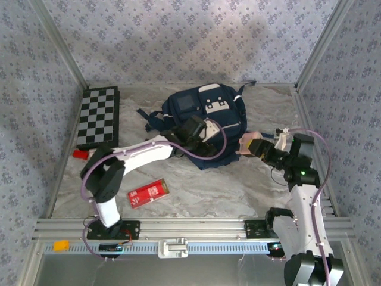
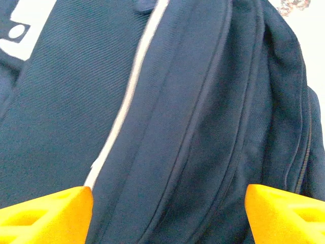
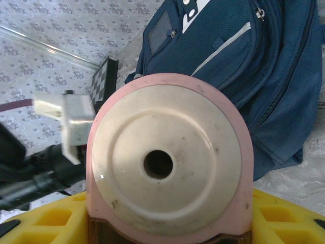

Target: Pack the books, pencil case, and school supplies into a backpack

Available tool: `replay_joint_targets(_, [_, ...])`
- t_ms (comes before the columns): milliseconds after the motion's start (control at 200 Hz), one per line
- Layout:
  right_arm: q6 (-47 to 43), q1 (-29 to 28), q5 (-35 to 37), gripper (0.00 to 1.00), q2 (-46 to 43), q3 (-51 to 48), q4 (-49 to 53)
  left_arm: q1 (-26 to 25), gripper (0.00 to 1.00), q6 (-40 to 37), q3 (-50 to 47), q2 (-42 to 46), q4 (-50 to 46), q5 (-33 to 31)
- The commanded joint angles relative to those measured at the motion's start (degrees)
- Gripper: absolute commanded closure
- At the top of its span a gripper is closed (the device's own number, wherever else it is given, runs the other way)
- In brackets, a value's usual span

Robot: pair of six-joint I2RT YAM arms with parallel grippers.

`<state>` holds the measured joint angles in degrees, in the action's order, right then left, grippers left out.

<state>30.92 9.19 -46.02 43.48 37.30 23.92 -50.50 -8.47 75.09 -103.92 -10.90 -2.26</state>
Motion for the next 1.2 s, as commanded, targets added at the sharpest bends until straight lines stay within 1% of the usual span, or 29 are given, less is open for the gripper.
replay_joint_targets(0, [0.7,1.7,-5.4,0.6,-0.6,-0.6,1.2,-0.8,0.22,-3.6,5.0,-4.2,-0.8,-1.8])
replay_joint_targets(90, [0.5,1.9,-5.4,0.6,-0.6,-0.7,1.2,-0.5,0.22,-2.8,9.2,-8.1,-2.2,-4.9])
replay_joint_targets(185, [0.3,2.0,-5.4,0.6,-0.4,-0.7,1.2,0.4,0.3,-2.4,13.4,-11.6,-5.0,-3.5])
replay_joint_targets(215, [0.3,2.0,-5.5,0.6,-0.2,-0.6,1.2,0.6,0.36,-2.6,14.2,-12.4,-5.3,-3.6])
replay_joint_targets(295, [0.2,2.1,-5.7,0.6,0.5,-0.5,1.7,1.4,0.57,-2.6,15.9,-13.5,-6.0,-3.8])
replay_joint_targets(340, [0.1,2.2,-6.2,0.6,1.0,-0.4,1.9,1.8,0.7,-2.4,16.7,-13.3,-6.7,-1.9])
replay_joint_targets(410, [0.2,2.2,-7.3,0.6,1.5,0.2,2.0,1.9,0.84,-2.9,17.8,-12.1,-8.3,1.8])
replay_joint_targets(485, [0.4,2.2,-7.9,0.6,1.8,0.8,2.6,2.0,1.0,-2.7,18.8,-9.8,-9.0,1.7])
replay_joint_targets(545, [1.4,2.1,-8.0,0.6,1.7,0.8,2.3,2.7,1.0,-1.3,19.7,-7.5,-9.1,0.2])
replay_joint_targets(590, [2.9,1.6,-7.5,0.6,1.6,0.5,1.0,3.7,1.0,-0.3,20.4,-5.7,-9.5,0.8])
replay_joint_targets(655, [5.3,0.1,-6.5,0.6,1.8,-0.1,-2.2,5.1,1.0,0.5,21.9,-3.9,-10.3,2.1])
replay_joint_targets(770, [9.6,-3.0,-4.9,0.6,3.4,-1.2,-8.1,7.0,1.0,0.2,24.5,-1.6,-11.5,1.4])
replay_joint_targets(835, [11.1,-6.0,-2.3,0.59,5.1,-2.0,-11.1,7.8,1.0,-0.2,25.7,-1.0,-11.8,1.5])
replay_joint_targets(904, [13.3,-9.9,-0.2,0.58,7.8,-2.7,-17.3,8.2,1.0,-1.1,27.3,-0.9,-12.9,2.4])
replay_joint_targets(984, [13.9,-14.2,2.6,0.57,13.2,-1.7,-23.4,8.3,1.0,-2.0,28.6,-0.9,-13.2,2.8])
replay_joint_targets(1074, [14.9,-17.9,4.5,0.57,21.9,0.2,-31.5,8.4,1.0,-1.9,30.0,-0.9,-13.8,3.4])
replay_joint_targets(1194, [14.0,-22.2,6.2,0.57,33.7,6.2,-38.7,8.3,1.0,-1.4,31.2,-1.3,-14.1,4.3])
